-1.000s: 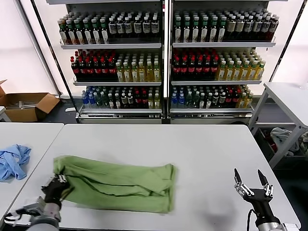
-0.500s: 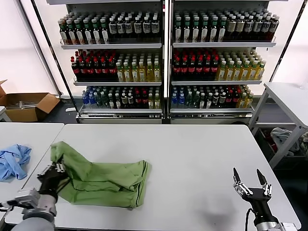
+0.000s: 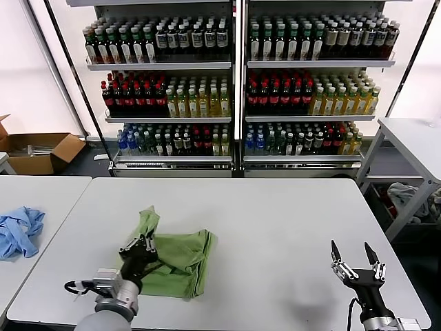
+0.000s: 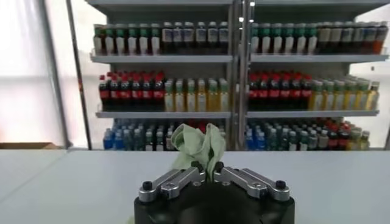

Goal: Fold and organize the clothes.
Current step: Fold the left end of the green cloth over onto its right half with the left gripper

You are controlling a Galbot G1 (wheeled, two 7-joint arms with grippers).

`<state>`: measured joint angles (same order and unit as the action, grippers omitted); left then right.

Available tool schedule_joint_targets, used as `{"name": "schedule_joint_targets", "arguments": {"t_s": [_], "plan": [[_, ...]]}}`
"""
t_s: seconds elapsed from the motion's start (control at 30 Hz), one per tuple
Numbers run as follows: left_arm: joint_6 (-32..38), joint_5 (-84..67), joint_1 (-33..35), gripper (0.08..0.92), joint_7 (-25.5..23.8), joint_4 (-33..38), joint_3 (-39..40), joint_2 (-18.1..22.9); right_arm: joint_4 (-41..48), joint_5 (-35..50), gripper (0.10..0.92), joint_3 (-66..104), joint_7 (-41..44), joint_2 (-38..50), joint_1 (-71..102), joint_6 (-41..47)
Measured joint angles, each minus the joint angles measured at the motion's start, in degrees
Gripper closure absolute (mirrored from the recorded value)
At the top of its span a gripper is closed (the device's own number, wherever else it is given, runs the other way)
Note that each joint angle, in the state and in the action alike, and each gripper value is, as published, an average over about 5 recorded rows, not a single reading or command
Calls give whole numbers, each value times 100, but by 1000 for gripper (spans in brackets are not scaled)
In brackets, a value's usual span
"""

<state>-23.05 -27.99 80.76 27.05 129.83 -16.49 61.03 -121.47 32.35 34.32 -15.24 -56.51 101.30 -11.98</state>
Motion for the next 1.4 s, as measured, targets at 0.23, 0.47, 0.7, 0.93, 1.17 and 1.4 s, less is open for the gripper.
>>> {"name": "schedule_joint_targets", "arguments": {"t_s": [0.23,0.47,0.7,0.93,1.17,1.4], "plan": [[-50,277,-212,885,-30,-189,576,150,-30,-44,203,7,9,16,66,-30],[-36,576,-301,885,-54,-457,1011,257,-45,-101,203,-22,10,-1,102,-71],[69,845,-484,871,-92,-839,1330,355,-46,-138,203,-45,4,-15,100,-108],[233,1156,-685,695,-171,-1284,1608,436,-48,-169,203,-49,-10,-28,122,-132],[329,1373,-739,487,-287,-1525,1903,383,-38,-217,203,-52,-29,-49,134,-158],[494,1469,-814,306,-443,-1605,2236,353,-62,-252,203,-61,-30,-61,140,-156]]}}
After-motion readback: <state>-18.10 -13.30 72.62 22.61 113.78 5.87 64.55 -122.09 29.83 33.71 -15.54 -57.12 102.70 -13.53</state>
